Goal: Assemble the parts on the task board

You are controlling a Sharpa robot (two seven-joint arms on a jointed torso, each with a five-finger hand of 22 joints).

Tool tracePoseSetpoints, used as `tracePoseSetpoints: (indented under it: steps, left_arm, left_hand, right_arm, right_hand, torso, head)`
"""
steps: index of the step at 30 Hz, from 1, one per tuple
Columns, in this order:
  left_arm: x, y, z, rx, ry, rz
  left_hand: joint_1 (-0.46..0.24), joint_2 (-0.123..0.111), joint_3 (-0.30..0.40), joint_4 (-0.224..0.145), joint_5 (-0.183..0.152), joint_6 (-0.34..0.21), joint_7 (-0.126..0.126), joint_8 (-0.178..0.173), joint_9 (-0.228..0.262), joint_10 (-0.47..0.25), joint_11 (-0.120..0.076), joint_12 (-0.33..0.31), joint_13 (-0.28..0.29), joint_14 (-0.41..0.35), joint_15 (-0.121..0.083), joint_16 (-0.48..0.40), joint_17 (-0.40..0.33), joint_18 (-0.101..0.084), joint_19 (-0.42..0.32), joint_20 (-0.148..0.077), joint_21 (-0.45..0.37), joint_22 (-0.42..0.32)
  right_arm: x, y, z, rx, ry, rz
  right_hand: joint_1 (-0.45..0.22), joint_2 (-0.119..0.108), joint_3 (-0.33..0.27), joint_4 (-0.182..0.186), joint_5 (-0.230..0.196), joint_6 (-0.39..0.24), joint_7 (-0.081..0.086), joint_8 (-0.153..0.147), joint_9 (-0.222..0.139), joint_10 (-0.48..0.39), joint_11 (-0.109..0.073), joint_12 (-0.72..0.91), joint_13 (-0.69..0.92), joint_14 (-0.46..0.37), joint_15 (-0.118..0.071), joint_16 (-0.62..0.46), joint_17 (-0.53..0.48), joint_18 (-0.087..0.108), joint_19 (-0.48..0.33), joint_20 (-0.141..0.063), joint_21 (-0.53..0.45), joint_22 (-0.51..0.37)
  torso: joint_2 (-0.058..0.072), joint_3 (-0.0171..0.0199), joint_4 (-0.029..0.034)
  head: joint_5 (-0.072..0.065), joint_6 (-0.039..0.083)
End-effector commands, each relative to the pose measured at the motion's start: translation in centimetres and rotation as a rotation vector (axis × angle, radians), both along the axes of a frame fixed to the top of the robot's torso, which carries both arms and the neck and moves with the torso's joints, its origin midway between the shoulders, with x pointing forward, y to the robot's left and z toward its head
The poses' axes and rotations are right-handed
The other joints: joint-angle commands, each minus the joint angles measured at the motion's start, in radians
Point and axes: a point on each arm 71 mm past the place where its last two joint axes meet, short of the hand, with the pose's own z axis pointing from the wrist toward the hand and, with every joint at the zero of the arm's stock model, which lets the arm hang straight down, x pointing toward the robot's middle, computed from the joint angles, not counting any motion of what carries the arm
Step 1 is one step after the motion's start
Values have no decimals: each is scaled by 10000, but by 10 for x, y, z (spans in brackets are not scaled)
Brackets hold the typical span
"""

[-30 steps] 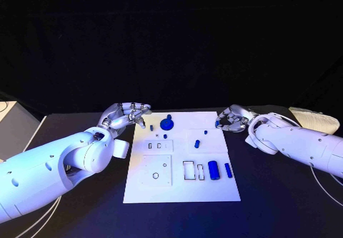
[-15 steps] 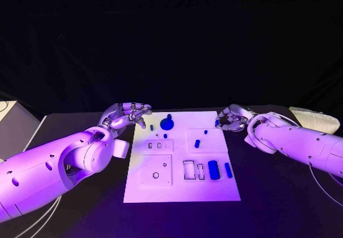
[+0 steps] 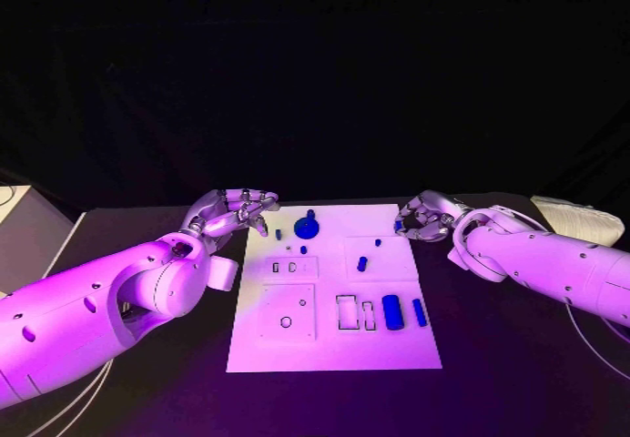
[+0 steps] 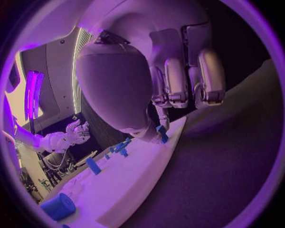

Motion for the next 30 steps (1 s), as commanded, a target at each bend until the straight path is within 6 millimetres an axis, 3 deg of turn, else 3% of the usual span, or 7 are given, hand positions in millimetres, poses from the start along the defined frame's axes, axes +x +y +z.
tracePoseSetpoints:
  steps: [1, 16, 22, 27, 30]
  left_arm:
    - [-1, -2, 1, -19, -37, -210]
    - [0, -2, -1, 124, 97, -281]
    - [0, -3, -3, 558, 256, -420]
    - [2, -2, -7, 840, 505, -357]
    - [4, -2, -9, 770, 682, -324]
  left_hand:
    - [-61, 11, 34, 43, -10, -72, -3, 47, 10, -25, -3, -35, 15, -51, 18, 66, -17, 57, -63, -7, 61, 12]
    - [-54, 14, 40, 36, -9, -77, -1, 45, 11, -29, -2, -37, 16, -54, 19, 69, -19, 57, -69, -5, 67, 16]
    - [-129, -12, -46, 22, -11, -85, -100, 76, 50, 470, -141, 373, 226, -58, -61, 167, -27, 71, -180, -29, 176, 73]
    - [-115, 17, -191, -66, -8, -42, -216, 140, 99, 792, -305, 1036, 649, 64, -194, 537, 156, 69, -237, -133, 299, 128]
    - [-123, 45, -232, -77, -9, -42, -219, 168, 117, 678, -309, 1243, 811, 38, -203, 630, 210, 64, -256, -150, 333, 140]
  right_arm:
    - [-1, 3, 1, 55, -208, 33]
    - [-3, 11, 14, 483, -818, -462]
    - [-6, 27, 28, 705, -851, -349]
    - [-15, 51, 40, 782, -848, -379]
    - [-20, 65, 43, 884, -837, -467]
  right_hand:
    - [3, 228, 97, -28, -48, 158, -93, 125, 150, 1041, -105, 48, 2632, 1030, -113, 49, 2518, -127, 993, -97, 62, 2577]
    - [-139, 185, 148, -96, -74, 176, -138, 229, 215, 1041, -161, 48, 2632, 1032, -145, 50, 2522, -145, 1029, -146, 124, 2634]
    - [-151, 159, 154, -120, -79, 167, -140, 239, 222, 1041, -166, 48, 2632, 1031, -144, 49, 2519, -145, 1029, -148, 124, 2634]
    - [-165, 159, 168, -133, -88, 166, -140, 251, 230, 1041, -168, 48, 2632, 1029, -141, 47, 2512, -145, 1029, -149, 124, 2634]
    - [-182, 183, 195, -142, -103, 164, -142, 267, 240, 1041, -173, 48, 2632, 1026, -134, 43, 2499, -145, 1029, -149, 124, 2634]
  torso:
    - [3, 1, 6]
    - [-14, 3, -16]
    - [-26, 4, -8]
    - [-71, -30, -40]
    - [-123, -51, -62]
  head:
    - [-1, 5]
    - [41, 22]
    - [63, 60]
    - [95, 100]
    - [146, 81]
